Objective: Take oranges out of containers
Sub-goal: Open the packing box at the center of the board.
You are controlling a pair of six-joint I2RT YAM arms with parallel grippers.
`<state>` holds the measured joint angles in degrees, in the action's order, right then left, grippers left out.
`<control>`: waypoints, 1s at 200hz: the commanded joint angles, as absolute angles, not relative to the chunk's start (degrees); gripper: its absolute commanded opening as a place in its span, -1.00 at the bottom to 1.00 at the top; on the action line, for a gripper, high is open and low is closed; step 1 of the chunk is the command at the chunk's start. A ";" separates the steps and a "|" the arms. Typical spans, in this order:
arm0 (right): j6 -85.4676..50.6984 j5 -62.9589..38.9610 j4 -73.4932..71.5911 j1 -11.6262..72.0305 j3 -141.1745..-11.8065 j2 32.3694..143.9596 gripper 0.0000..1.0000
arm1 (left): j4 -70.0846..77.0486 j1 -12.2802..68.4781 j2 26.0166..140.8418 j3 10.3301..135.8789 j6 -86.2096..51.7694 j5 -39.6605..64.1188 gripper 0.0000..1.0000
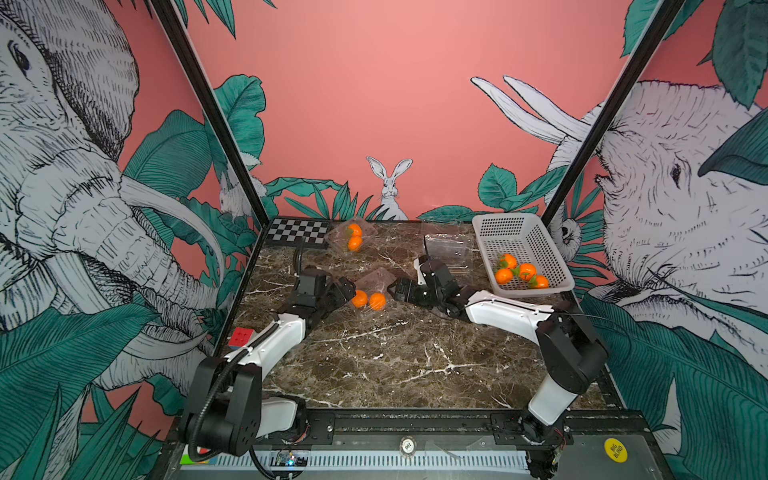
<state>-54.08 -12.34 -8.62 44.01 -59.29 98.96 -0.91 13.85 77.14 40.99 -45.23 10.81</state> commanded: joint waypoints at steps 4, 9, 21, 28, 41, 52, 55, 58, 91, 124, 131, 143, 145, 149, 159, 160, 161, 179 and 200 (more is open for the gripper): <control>-63.77 -11.26 -23.07 47.20 -57.92 101.29 0.97 | 0.64 13.35 84.06 45.54 -42.06 16.09 0.98; -64.75 -11.23 -24.30 47.64 -57.77 101.86 0.97 | 1.69 13.39 85.36 46.09 -42.25 16.92 0.98; -67.47 -10.90 -27.31 48.51 -57.51 102.97 0.97 | 4.81 13.36 87.72 46.51 -43.41 19.02 0.98; -68.78 -10.74 -28.97 48.89 -57.34 103.62 0.97 | 6.39 13.36 88.67 46.51 -44.04 20.11 0.98; -70.62 -10.63 -31.00 49.30 -57.28 104.76 0.97 | 7.85 13.36 89.46 46.37 -44.47 20.56 0.98; -71.55 -10.79 -32.26 49.38 -57.38 105.47 0.97 | 9.33 13.39 89.65 45.75 -44.82 20.63 0.98; -71.74 -10.81 -32.51 49.40 -57.37 105.60 0.97 | 9.78 13.36 89.65 45.53 -45.03 20.79 0.98; -71.94 -10.89 -32.70 49.40 -57.49 105.84 0.97 | 10.22 13.36 89.65 45.32 -45.32 20.95 0.98; -74.25 -11.49 -35.80 49.39 -57.57 107.65 0.97 | 15.03 13.45 89.98 42.80 -48.18 22.27 0.98; -76.65 -12.05 -40.69 49.39 -57.30 109.24 0.97 | 18.39 13.67 89.60 40.73 -50.18 22.68 0.98; -76.99 -12.21 -41.19 49.39 -57.23 109.24 0.97 | 18.46 13.79 89.47 40.45 -50.27 22.54 0.98; -77.08 -12.21 -41.74 49.41 -57.29 109.40 0.97 | 18.54 13.89 89.20 40.18 -50.45 22.47 0.98; -77.12 -12.19 -41.75 49.40 -57.30 109.29 0.97 | 18.54 13.93 89.21 40.15 -50.45 22.49 0.98; -77.13 -12.22 -41.82 49.42 -57.26 109.24 0.97 | 18.59 13.89 89.21 40.09 -50.53 22.50 0.98; -77.10 -12.30 -41.79 49.44 -57.24 109.10 0.97 | 18.89 14.02 89.21 39.82 -50.78 22.53 0.99; -77.14 -12.30 -41.77 49.42 -57.23 109.08 0.97 | 18.98 14.00 89.21 39.82 -50.75 22.56 0.99; -77.11 -12.26 -41.76 49.41 -57.18 109.08 0.97 | 19.03 13.99 89.21 39.73 -50.77 22.57 0.98; -77.11 -11.87 -41.45 49.39 -56.53 108.21 0.97 | 18.99 13.97 89.04 39.47 -50.89 22.52 0.98; -77.00 -10.71 -40.62 49.39 -54.98 106.68 0.97 | 18.37 13.97 88.43 39.58 -50.64 22.02 0.98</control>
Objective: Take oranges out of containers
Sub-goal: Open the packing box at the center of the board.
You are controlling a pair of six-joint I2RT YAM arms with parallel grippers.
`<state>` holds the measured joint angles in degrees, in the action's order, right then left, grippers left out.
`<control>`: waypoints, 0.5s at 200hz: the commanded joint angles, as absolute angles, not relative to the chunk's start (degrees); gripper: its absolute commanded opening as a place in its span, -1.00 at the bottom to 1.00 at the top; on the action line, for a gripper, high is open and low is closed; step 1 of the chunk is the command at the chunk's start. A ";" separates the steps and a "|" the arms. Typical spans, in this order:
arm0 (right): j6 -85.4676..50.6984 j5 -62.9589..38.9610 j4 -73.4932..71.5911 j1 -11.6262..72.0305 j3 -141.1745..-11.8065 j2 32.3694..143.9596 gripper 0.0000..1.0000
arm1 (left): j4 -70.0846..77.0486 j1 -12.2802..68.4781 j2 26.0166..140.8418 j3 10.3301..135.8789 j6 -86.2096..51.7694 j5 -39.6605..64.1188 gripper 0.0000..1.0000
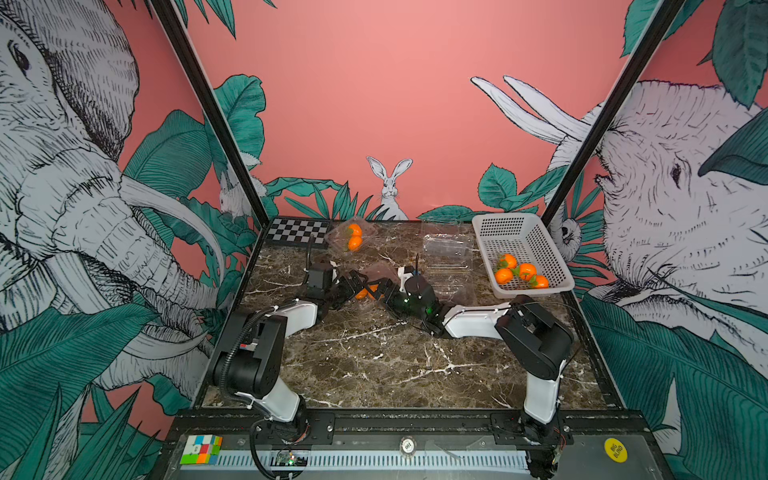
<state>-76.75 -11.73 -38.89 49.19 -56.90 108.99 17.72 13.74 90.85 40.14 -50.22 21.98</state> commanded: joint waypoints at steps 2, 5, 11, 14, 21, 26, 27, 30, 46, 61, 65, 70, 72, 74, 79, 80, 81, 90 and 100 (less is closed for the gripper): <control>-77.04 -10.61 -40.54 49.35 -54.83 106.54 0.98 | 18.24 13.97 88.38 39.65 -50.59 21.99 0.98; -77.01 -10.46 -40.48 49.41 -54.77 106.40 0.97 | 18.12 13.97 88.27 39.69 -50.53 21.90 0.98; -77.02 -10.44 -40.40 49.39 -54.58 106.22 0.97 | 17.93 13.98 88.12 39.73 -50.45 21.63 0.99; -77.03 -10.39 -40.40 49.41 -54.59 106.20 0.97 | 17.97 13.97 88.07 39.73 -50.44 21.56 0.99; -77.05 -10.46 -40.36 49.41 -54.74 106.18 0.97 | 18.09 13.97 88.07 39.73 -50.58 21.53 0.98; -77.07 -10.46 -40.34 49.38 -54.90 106.28 0.97 | 18.19 13.97 88.15 39.73 -50.72 21.49 0.98; -77.07 -10.46 -40.30 49.39 -54.87 106.31 0.97 | 18.23 13.97 88.15 39.73 -50.76 21.47 0.98; -77.10 -10.40 -40.28 49.35 -55.08 106.45 0.97 | 18.40 13.97 88.27 39.70 -50.89 21.49 0.98; -77.57 -10.37 -40.85 49.31 -55.59 107.29 0.97 | 19.70 14.10 88.74 39.30 -52.13 22.00 0.98; -78.21 -10.55 -41.87 49.31 -56.19 108.29 0.97 | 20.82 14.15 88.94 38.70 -52.86 22.15 0.98; -78.30 -10.67 -41.90 49.31 -56.37 108.51 0.97 | 20.91 14.23 88.95 38.65 -52.93 22.08 0.98; -78.44 -10.81 -42.01 49.31 -56.63 108.71 0.97 | 20.92 14.23 88.86 38.43 -53.02 22.06 0.99; -78.47 -10.88 -42.08 49.31 -56.70 108.83 0.97 | 20.92 14.24 88.86 38.37 -53.00 22.02 0.98; -78.48 -10.83 -42.03 49.24 -56.80 108.88 0.97 | 20.92 14.19 88.81 38.29 -53.02 21.98 0.98; -78.49 -10.98 -42.03 49.30 -57.01 109.06 0.97 | 20.97 14.24 88.79 38.16 -53.08 21.93 0.98; -78.49 -10.98 -42.02 49.31 -57.07 109.07 0.97 | 20.99 14.24 88.78 38.11 -53.08 21.91 0.98; -78.49 -10.98 -42.02 49.31 -57.10 109.11 0.97 | 20.95 14.24 88.73 38.08 -53.13 21.90 0.98; -78.49 -10.98 -42.09 49.26 -57.38 109.32 0.97 | 21.07 14.19 88.60 37.85 -53.21 21.88 0.98; -78.49 -10.94 -42.11 49.23 -57.75 109.49 0.97 | 21.37 14.24 88.42 37.42 -53.48 21.96 0.98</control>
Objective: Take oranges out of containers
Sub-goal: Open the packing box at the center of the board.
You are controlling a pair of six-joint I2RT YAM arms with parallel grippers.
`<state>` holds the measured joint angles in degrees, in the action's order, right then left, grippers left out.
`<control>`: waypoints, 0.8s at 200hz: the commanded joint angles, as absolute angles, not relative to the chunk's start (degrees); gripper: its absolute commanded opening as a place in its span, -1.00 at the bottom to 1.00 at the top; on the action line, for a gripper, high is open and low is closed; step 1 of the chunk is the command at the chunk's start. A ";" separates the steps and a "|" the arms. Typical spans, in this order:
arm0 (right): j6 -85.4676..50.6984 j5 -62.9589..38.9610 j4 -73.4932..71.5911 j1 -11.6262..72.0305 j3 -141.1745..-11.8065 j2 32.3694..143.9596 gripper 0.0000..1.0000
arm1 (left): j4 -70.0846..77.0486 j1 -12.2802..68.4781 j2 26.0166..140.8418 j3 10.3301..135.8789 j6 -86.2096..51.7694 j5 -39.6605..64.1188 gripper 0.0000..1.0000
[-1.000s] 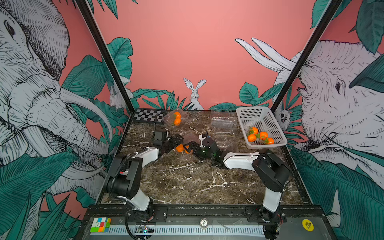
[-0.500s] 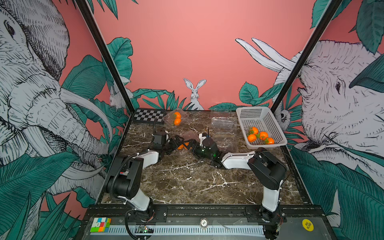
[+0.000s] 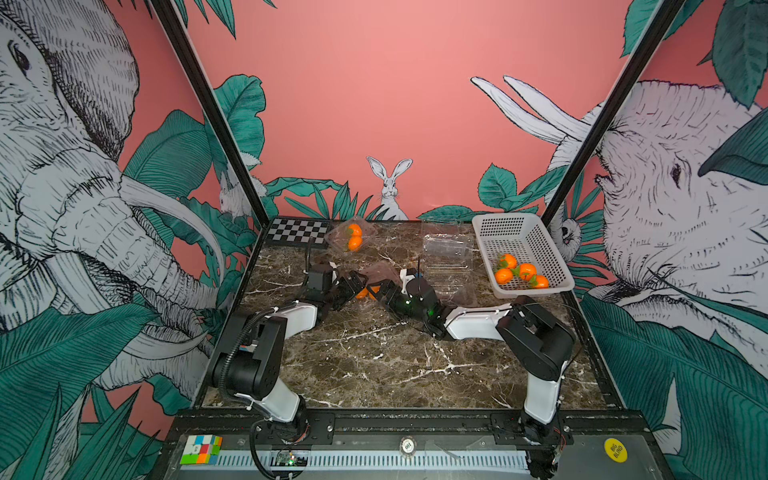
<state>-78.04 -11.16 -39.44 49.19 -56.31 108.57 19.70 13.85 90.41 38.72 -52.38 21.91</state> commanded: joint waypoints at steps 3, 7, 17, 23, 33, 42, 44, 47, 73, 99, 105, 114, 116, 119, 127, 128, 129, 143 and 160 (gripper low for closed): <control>-78.44 -10.90 -41.98 49.20 -57.90 109.64 0.97 | 21.44 14.24 88.35 37.36 -53.52 21.97 0.98; -78.48 -10.98 -41.93 49.14 -58.03 109.75 0.97 | 21.54 14.23 88.27 37.28 -53.60 21.97 0.98; -78.49 -11.07 -42.09 49.06 -58.47 110.13 0.97 | 21.62 14.17 87.95 36.92 -53.83 21.97 0.98; -78.49 -11.15 -42.34 48.96 -58.63 110.42 0.97 | 21.62 14.24 87.77 36.74 -53.92 22.05 0.98; -80.11 -11.10 -42.79 48.87 -58.69 110.82 0.97 | 21.02 14.24 87.16 36.52 -53.67 22.15 0.98; -80.23 -11.09 -42.94 48.78 -58.69 111.08 0.97 | 19.35 14.16 86.25 36.63 -52.83 21.43 0.98; -80.24 -11.08 -42.92 48.78 -58.66 111.09 0.97 | 18.10 14.16 85.99 36.71 -52.43 21.02 0.98; -80.30 -11.10 -42.94 48.70 -58.66 111.09 0.97 | 16.78 14.15 85.51 36.89 -51.89 20.32 0.98; -80.45 -11.07 -43.27 48.43 -58.03 111.06 0.97 | 5.00 12.77 80.69 39.08 -45.85 13.23 0.98; -80.37 -11.44 -43.60 47.91 -57.57 110.83 0.97 | -1.01 10.33 79.77 44.23 -40.19 10.71 0.98; -80.42 -11.62 -43.90 47.83 -57.51 110.82 0.97 | -2.26 10.28 80.66 46.11 -38.70 10.38 0.98; -80.58 -11.79 -44.43 47.68 -57.49 110.84 0.97 | -3.61 10.28 82.42 48.74 -37.14 10.36 0.98; -80.59 -11.89 -44.46 47.65 -57.46 110.90 0.97 | -3.72 10.24 82.79 49.38 -36.88 10.48 0.98; -80.52 -11.92 -44.56 47.64 -57.40 110.86 0.97 | -3.73 10.26 83.46 50.21 -36.56 10.76 0.98; -80.63 -11.91 -44.54 47.51 -57.39 110.88 0.97 | -2.94 10.27 85.37 51.82 -35.91 12.07 0.98; -80.66 -11.89 -44.55 47.48 -57.35 110.90 0.97 | -2.87 10.23 85.62 51.97 -35.80 12.23 0.99; -80.67 -11.92 -44.55 47.47 -57.37 110.87 0.97 | -2.58 10.21 85.88 52.13 -35.74 12.40 0.98; -80.65 -11.88 -44.47 47.32 -57.54 110.98 0.97 | -0.63 10.27 89.82 54.45 -35.62 14.09 0.98; -80.97 -12.24 -44.81 47.11 -57.44 111.12 0.97 | 1.46 10.33 93.97 56.99 -35.56 16.54 0.98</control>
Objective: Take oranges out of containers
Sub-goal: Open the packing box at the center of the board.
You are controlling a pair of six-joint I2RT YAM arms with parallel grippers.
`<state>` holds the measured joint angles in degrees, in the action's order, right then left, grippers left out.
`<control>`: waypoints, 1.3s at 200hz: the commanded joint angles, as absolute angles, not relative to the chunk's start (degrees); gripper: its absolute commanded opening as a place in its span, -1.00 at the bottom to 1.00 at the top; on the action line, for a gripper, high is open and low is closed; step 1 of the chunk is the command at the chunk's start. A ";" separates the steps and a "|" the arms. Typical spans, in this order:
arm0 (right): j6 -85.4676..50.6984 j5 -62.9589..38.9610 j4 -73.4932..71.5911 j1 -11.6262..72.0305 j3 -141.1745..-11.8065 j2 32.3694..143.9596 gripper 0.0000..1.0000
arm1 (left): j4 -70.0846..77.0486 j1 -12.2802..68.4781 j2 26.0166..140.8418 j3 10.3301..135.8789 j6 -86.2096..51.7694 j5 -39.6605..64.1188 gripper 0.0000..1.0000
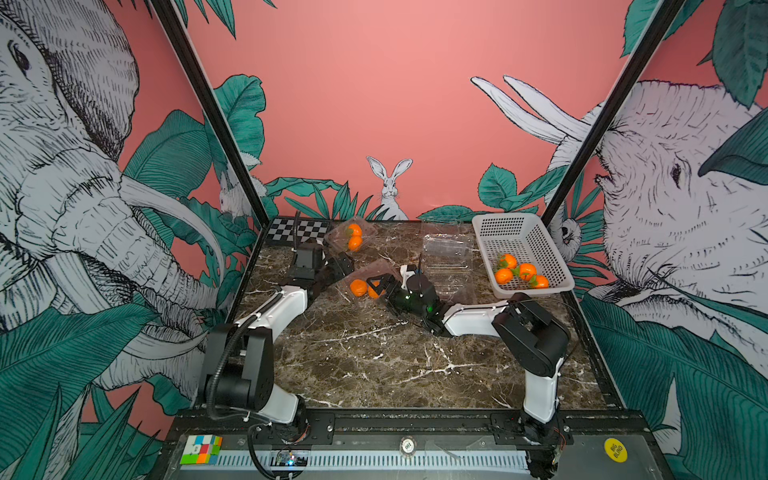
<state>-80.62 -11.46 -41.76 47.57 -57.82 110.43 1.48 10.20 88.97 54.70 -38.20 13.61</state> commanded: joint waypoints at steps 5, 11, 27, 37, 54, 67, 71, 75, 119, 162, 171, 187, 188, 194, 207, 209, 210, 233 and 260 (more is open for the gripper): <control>-81.10 -12.35 -45.08 46.96 -57.31 111.13 0.97 | 2.39 10.45 95.07 57.48 -35.76 17.26 0.98; -81.21 -12.39 -45.34 46.86 -57.14 111.11 0.97 | 3.63 10.54 96.28 58.06 -36.00 18.21 0.98; -81.10 -12.47 -45.26 46.59 -57.04 110.93 0.97 | 4.66 10.71 98.55 59.38 -36.30 19.64 0.99; -81.10 -12.67 -45.27 46.41 -57.00 111.01 0.97 | 5.77 11.12 99.26 59.44 -36.51 20.15 0.98; -81.29 -12.88 -45.46 46.08 -57.01 111.09 0.97 | 8.18 11.80 100.09 58.98 -37.92 21.34 0.98; -81.45 -12.88 -45.70 45.98 -57.04 111.26 0.97 | 10.88 12.28 100.62 57.92 -39.92 22.49 0.98; -81.52 -12.96 -45.84 45.97 -57.03 111.31 0.97 | 11.81 12.44 100.72 57.57 -40.64 22.79 0.98; -81.56 -12.94 -45.89 45.90 -57.15 111.35 0.97 | 12.80 12.56 100.72 57.34 -41.26 23.07 0.98; -82.59 -13.36 -46.93 45.61 -57.30 111.88 0.97 | 18.51 15.23 100.96 54.35 -45.59 23.93 0.98; -82.70 -13.12 -47.34 45.20 -56.82 111.91 0.97 | 21.49 16.29 100.51 51.69 -48.55 24.13 0.98; -82.71 -13.11 -47.59 45.09 -56.62 111.97 0.97 | 22.19 16.60 100.13 50.84 -49.16 24.04 0.98; -82.71 -13.16 -47.83 45.08 -56.45 111.89 0.95 | 23.17 17.11 99.19 49.23 -50.19 23.62 0.98; -82.71 -13.17 -47.86 45.08 -56.44 111.89 0.95 | 23.23 17.21 99.12 49.14 -50.23 23.59 0.98; -82.84 -13.26 -48.06 45.10 -56.34 111.88 0.92 | 23.56 17.37 98.84 48.52 -50.69 23.47 0.99; -83.10 -13.60 -48.58 45.09 -56.24 111.96 0.85 | 24.78 17.82 98.34 47.32 -51.84 23.29 0.98; -83.20 -13.64 -48.64 45.09 -56.25 111.97 0.84 | 24.94 17.88 98.26 47.14 -51.98 23.29 0.98; -83.22 -13.72 -48.67 45.09 -56.25 111.93 0.83 | 25.04 17.90 98.26 47.04 -52.10 23.29 0.98; -84.44 -14.40 -50.48 45.34 -56.33 112.54 0.68 | 27.77 18.69 97.89 45.28 -55.16 22.94 0.98; -85.67 -15.38 -52.27 45.74 -56.56 113.24 0.50 | 31.47 19.66 98.19 44.13 -58.91 22.93 0.98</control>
<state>-84.29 -13.78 -47.42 45.32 -56.51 111.70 26.33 18.50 100.40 45.36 -53.93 22.22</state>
